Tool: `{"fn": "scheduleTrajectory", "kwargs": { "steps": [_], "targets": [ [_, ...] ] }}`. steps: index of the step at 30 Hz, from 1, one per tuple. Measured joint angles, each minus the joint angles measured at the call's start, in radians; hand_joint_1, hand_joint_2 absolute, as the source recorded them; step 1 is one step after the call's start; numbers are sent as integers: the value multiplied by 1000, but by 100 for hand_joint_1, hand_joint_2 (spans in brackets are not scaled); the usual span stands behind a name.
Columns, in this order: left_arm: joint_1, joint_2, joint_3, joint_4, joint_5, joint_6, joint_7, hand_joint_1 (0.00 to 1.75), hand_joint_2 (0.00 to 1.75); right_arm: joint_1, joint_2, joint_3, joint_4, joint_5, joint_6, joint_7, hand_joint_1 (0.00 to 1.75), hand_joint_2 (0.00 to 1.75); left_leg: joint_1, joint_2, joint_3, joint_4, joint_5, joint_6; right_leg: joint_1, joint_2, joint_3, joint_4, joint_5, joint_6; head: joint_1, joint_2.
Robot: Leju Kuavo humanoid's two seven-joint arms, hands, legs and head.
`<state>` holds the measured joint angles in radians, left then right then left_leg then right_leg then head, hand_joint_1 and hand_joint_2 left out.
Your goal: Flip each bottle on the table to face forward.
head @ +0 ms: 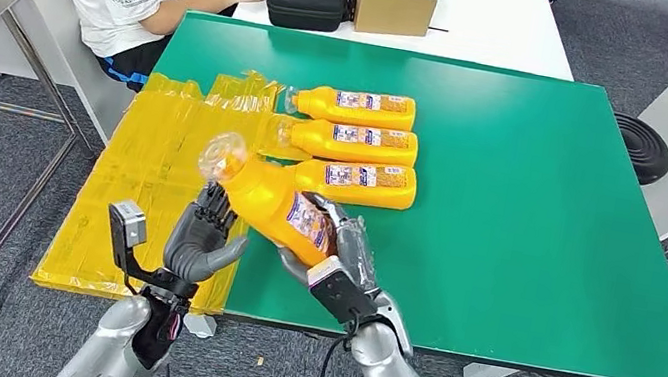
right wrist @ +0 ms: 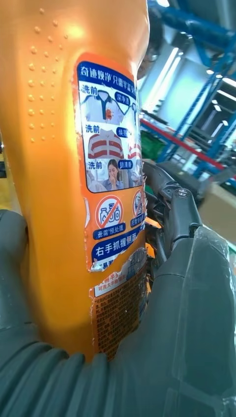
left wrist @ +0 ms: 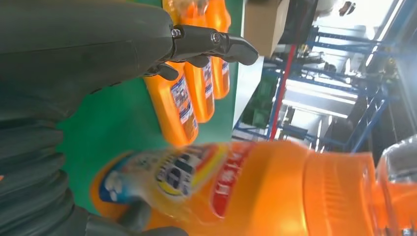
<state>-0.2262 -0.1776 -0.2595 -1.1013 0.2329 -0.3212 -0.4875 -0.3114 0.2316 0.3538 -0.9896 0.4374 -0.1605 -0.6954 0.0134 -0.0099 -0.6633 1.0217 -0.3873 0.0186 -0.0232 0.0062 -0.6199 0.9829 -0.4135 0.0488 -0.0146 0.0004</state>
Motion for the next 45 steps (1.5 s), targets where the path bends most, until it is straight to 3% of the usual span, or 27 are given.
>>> {"fn": "scheduleTrajectory", "kwargs": {
  "steps": [11, 23, 33, 37, 45],
  "targets": [
    [-11, 1, -30, 32, -14, -29, -8, 0, 175, -13, 20, 27, 80, 10, 38, 1, 175, 175, 0, 0, 0, 0, 0, 0, 0, 0, 0, 0, 0, 0, 0, 0],
    [-10, 1, -31, 32, 77, -140, 19, 0, 175, -43, 25, 27, 175, 48, 2, 40, 175, 175, 0, 0, 0, 0, 0, 0, 0, 0, 0, 0, 0, 0, 0, 0],
    [-9, 2, -31, 35, 79, -145, 27, 0, 175, -56, 25, 27, 205, 60, -4, 41, 175, 175, 0, 0, 0, 0, 0, 0, 0, 0, -1, 0, 0, 0, 0, 0],
    [-13, 3, -45, 39, 17, -108, 19, 0, 175, -57, 28, 26, 211, 64, 3, 41, 175, 175, 0, 0, 0, 0, 0, 0, 0, 0, -1, 0, 0, 0, 0, 0],
    [-57, 2, -92, 96, -208, 85, -7, 0, 175, -57, 46, 30, 217, 76, 48, 42, 175, 175, 0, 0, 0, 0, 0, 0, 0, 0, -1, 0, 0, 0, 0, 0]
  ]
}}
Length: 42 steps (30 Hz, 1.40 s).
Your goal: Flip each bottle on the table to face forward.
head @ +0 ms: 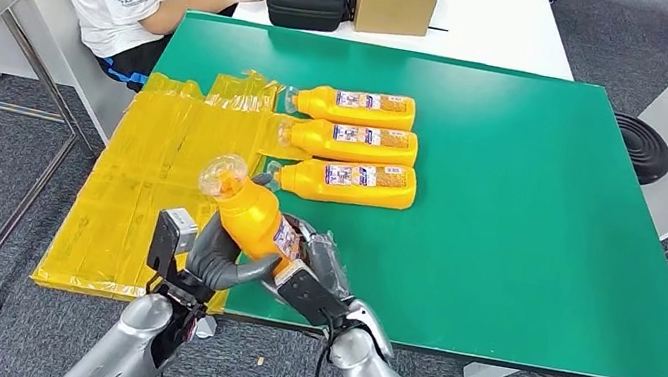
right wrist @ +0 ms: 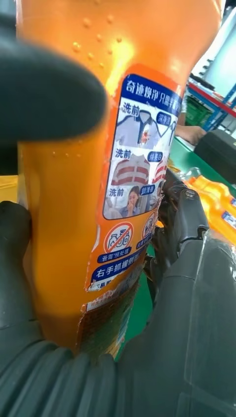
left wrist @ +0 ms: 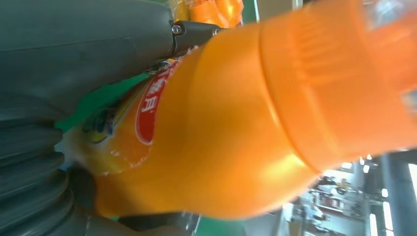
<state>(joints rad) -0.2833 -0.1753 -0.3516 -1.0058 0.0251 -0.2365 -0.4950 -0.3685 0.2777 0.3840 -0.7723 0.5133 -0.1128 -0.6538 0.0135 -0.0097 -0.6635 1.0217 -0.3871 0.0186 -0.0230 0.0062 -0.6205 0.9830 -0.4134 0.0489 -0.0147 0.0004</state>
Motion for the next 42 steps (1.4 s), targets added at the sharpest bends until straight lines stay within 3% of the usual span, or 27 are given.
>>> {"fn": "scheduleTrajectory", "kwargs": {
  "steps": [18, 34, 35, 36, 38, 39, 40, 42],
  "targets": [
    [-19, 0, 8, 72, 22, -35, -29, 0, 175, -23, 4, 31, 43, -10, 97, -13, 175, 175, 0, 0, 0, 0, 0, 0, 0, 0, 0, 0, 0, 0, 0, 0],
    [11, 1, 95, 72, 317, -305, 4, 0, 175, -60, 3, 57, 108, 7, 116, -14, 175, 175, 0, 1, 0, 0, 0, 0, 0, 0, -1, 0, 0, 0, 0, 0],
    [13, 1, 97, 72, 337, -324, 9, 9, 175, -62, 3, 58, 112, 8, 117, -17, 175, 175, 0, 1, 0, 0, 0, 0, 0, 0, -1, 0, 0, 0, 0, 0],
    [15, 1, 99, 72, 352, -339, 12, 42, 175, -65, 3, 59, 115, 9, 117, -20, 175, 175, 0, 1, 0, 0, 0, 0, 0, 0, -1, 0, 0, 0, 0, 0],
    [18, 2, 102, 72, 368, -356, 15, 129, 175, -71, 3, 63, 122, 11, 118, -24, 175, 175, 0, 1, 0, 0, 0, 0, 0, 0, -1, 0, 0, 0, 0, 0],
    [18, 2, 103, 72, 369, -359, 16, 164, 175, -74, 3, 65, 126, 11, 119, -25, 175, 175, 0, 1, 0, 0, 0, 0, 0, 0, -1, 0, 0, 0, 0, 0],
    [19, 3, 104, 72, 367, -360, 17, 175, 175, -76, 3, 66, 129, 11, 118, -25, 175, 175, 0, 1, 0, 0, 0, 0, 0, 0, -1, 0, 0, 0, 0, 0],
    [19, 4, 103, 71, 346, -360, 13, 175, 175, -78, 3, 66, 132, 11, 118, -26, 175, 175, 0, 1, 0, 0, 0, 0, 0, 0, -1, 0, 0, 0, 0, 0]
  ]
}}
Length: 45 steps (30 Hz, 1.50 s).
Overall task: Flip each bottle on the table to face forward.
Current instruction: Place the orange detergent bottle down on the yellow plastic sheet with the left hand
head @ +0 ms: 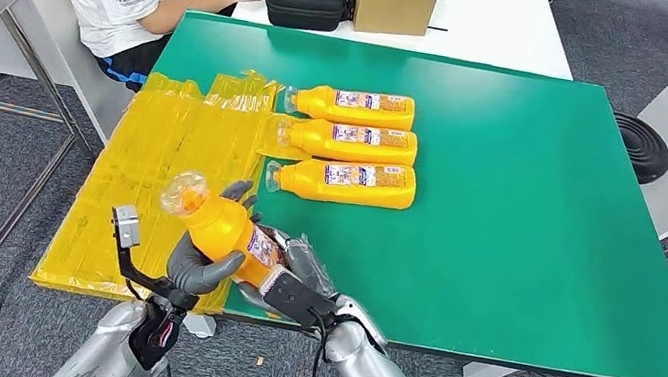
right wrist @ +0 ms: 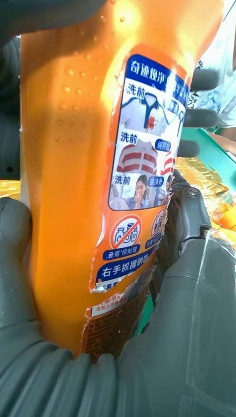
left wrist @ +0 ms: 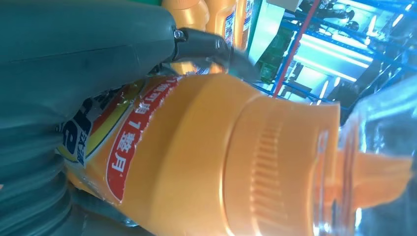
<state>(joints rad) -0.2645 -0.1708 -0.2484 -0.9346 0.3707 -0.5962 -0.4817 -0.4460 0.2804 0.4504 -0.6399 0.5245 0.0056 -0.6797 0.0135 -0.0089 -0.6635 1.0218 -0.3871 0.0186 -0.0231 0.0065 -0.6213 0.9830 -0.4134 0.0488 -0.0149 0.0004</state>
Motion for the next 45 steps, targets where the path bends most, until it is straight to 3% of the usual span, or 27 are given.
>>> {"fn": "scheduleTrajectory", "kwargs": {
  "steps": [13, 14, 17, 18, 19, 23, 37, 45],
  "targets": [
    [-2, 15, -17, -2, -99, -9, -54, 175, 175, 0, 0, 2, 5, 6, 6, -5, 175, 175, 0, 0, 0, 0, 0, 0, 0, 0, 0, 0, 0, 0, 0, 0],
    [-3, 15, -17, -2, -101, -11, -56, 175, 175, 0, 0, 2, 5, 6, 6, -5, 163, 175, 0, 0, 0, 0, 0, 0, 0, 0, 0, 0, 0, 0, 0, 0],
    [-6, 15, -17, -2, -103, -15, -57, 175, 175, 0, 0, 2, 5, 6, 6, -5, 32, 175, 0, 0, 0, 0, 0, 0, 0, 0, 0, 0, 0, 0, 0, 0],
    [-7, 15, -17, -2, -103, -15, -57, 175, 175, 1, 0, 1, 5, 4, 3, -5, 0, 175, 0, 0, 0, 0, 0, 0, 0, 0, 0, 0, 0, 0, 0, 0],
    [-8, 15, -18, -2, -103, -15, -57, 175, 175, 2, 0, 1, 5, 2, 0, -4, 0, 175, 0, 0, 0, 0, 0, 0, 0, 0, 0, 0, 0, 0, 0, 0],
    [-8, 15, -19, -3, -101, -12, -57, 175, 175, 7, 0, -1, 0, -2, -15, 3, 0, 0, 0, 0, 0, 0, 0, 0, 0, 0, -1, 0, 0, 0, 0, 0],
    [-7, 15, -24, -30, -122, 27, -60, 175, 175, 38, -9, -3, -74, 1, -36, 35, 0, 0, 0, 0, 0, 0, 0, 0, 0, 0, -1, 0, 0, 0, 0, 0],
    [-5, 18, -22, -49, -275, 216, -94, 175, 175, 118, -33, -19, -206, 28, -52, 67, 0, 0, 0, 0, -1, 0, 0, 0, 0, 0, -1, 0, 0, 0, 0, 0]
  ]
}}
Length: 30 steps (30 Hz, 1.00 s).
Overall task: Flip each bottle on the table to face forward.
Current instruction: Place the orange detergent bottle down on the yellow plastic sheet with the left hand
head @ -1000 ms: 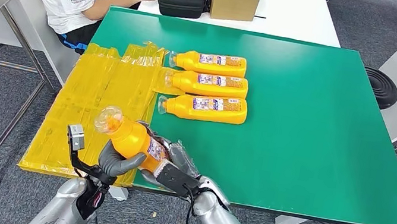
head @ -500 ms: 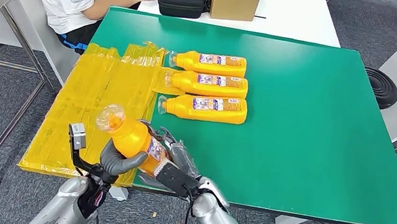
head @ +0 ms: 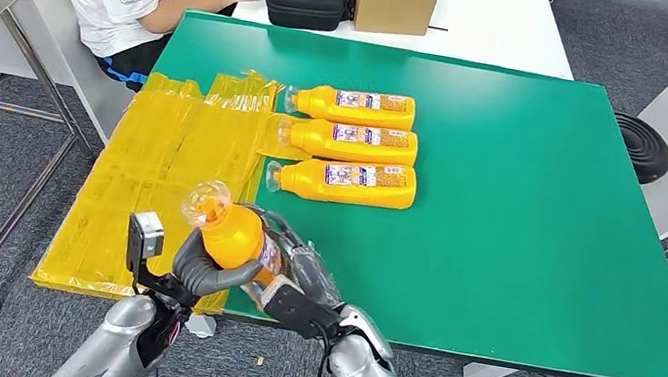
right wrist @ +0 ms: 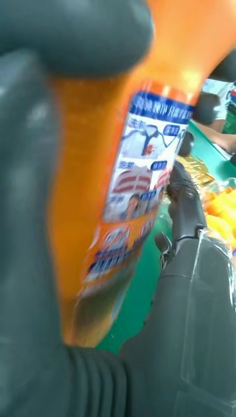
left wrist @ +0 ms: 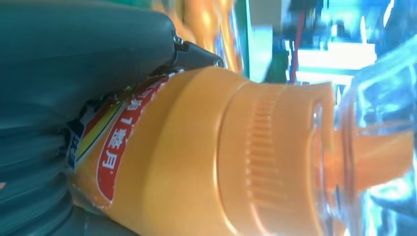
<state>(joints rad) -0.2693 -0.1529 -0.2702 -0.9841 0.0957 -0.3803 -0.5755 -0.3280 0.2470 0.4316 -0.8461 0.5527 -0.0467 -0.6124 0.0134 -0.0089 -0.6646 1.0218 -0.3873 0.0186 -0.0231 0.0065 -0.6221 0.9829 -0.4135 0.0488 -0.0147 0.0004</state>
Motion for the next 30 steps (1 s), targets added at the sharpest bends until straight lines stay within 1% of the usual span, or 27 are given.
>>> {"fn": "scheduleTrajectory", "kwargs": {
  "steps": [3, 7, 13, 20, 22, 24, 27, 30],
  "targets": [
    [0, 4, 18, -12, -23, 46, 3, 175, 175, 35, -13, -9, -73, 7, -6, 13, 0, 0, 0, 0, 0, 0, 0, 0, 0, 0, 0, 0, 0, 0, 0, 0],
    [6, 6, 42, -39, -40, 80, 21, 175, 175, 76, -25, -21, -173, 22, -8, 32, 0, 0, 0, 0, 0, 0, 0, 0, 0, 0, 0, 0, 0, 0, 0, 0],
    [13, 6, 70, -66, -50, 106, 35, 175, 175, 114, -36, -26, -282, 37, -10, 48, 0, 0, 0, 0, 0, 0, 0, 0, 0, 0, 0, 0, 0, 0, 0, 0],
    [21, 5, 88, -92, -53, 115, 39, 175, 175, 140, -41, -27, -367, 41, -12, 60, 0, 0, 0, 0, 0, 0, 0, 0, 0, 0, 0, 0, 0, 0, 0, 0],
    [22, 6, 97, -112, -67, 133, 40, 175, 175, 148, -42, -31, -395, 46, -12, 69, 0, 0, 0, 0, 0, 0, 0, 0, 0, 0, 0, 0, 0, 0, 0, 0],
    [22, 10, 109, -148, -115, 176, 39, 175, 175, 159, -43, -42, -424, 51, -13, 75, 0, 0, 0, 0, 0, 0, 0, 0, 0, 0, 0, 0, 0, 0, 0, 0],
    [21, 25, 131, -236, -257, 269, 51, 175, 175, 184, -47, -68, -468, 54, -15, 80, 0, 0, 0, 0, 0, 0, 0, 0, 0, 0, 0, 0, 0, 0, 0, 0],
    [18, 38, 149, -311, -331, 305, 70, 175, 175, 202, -51, -92, -499, 55, -16, 82, 0, 0, 0, 0, 0, 0, 0, 0, 0, 0, 0, 0, 0, 0, 0, 0]
  ]
}}
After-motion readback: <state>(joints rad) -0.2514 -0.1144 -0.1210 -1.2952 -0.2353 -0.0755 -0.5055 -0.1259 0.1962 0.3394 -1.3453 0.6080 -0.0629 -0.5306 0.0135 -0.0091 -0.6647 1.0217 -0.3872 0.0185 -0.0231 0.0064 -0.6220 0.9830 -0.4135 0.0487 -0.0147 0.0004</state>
